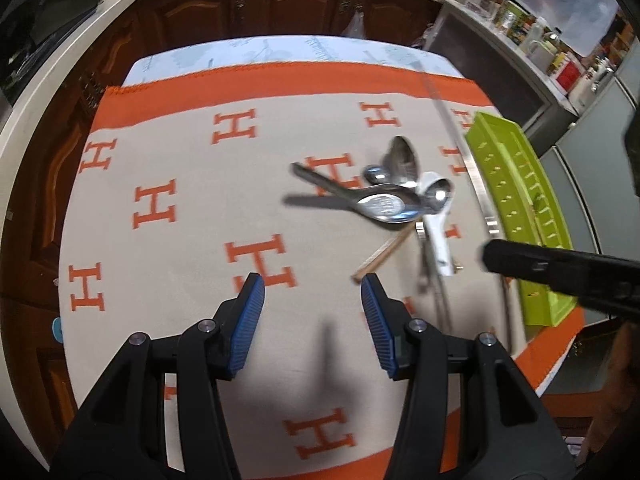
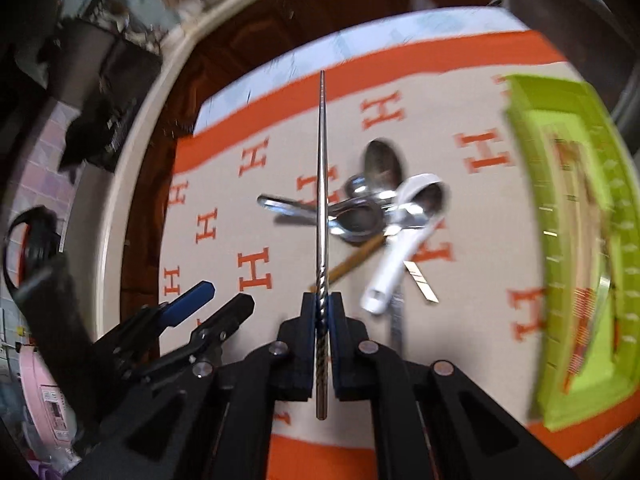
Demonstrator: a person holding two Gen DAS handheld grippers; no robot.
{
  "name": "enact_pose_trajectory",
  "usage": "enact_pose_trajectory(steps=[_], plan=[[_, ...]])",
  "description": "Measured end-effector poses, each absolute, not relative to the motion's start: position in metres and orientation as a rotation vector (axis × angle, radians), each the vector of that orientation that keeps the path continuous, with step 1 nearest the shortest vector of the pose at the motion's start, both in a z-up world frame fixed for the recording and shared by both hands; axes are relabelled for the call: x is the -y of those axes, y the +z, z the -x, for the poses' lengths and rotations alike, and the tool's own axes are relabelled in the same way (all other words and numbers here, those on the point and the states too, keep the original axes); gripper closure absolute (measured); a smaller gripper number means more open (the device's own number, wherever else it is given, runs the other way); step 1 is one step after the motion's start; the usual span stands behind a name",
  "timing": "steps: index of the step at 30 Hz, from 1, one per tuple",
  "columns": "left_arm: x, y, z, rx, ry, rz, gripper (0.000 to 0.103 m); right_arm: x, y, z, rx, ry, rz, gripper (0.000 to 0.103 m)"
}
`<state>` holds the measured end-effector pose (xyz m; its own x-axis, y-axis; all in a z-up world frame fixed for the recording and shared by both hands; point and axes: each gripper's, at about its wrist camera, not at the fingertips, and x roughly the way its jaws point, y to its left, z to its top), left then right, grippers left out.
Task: Organize utensils
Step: 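Grasp the long steel chopstick from the spoon pile with the right tool, then carry the steel chopstick to the tray with the right tool while the left tool grasps the wooden-handled spoon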
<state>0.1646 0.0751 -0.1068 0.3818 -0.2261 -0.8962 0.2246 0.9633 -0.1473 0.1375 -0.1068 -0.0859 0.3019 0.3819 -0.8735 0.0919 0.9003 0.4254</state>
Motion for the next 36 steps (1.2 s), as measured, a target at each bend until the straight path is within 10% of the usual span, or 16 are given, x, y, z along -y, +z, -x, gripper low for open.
enact_pose_trajectory(steps=[36], plan=[[0.02,-0.158,-0.204,-1.217,-0.429,-0.374,0.056,0.289,-0.121,-0.091,-1.207,-0.137,-0.374,0.096]])
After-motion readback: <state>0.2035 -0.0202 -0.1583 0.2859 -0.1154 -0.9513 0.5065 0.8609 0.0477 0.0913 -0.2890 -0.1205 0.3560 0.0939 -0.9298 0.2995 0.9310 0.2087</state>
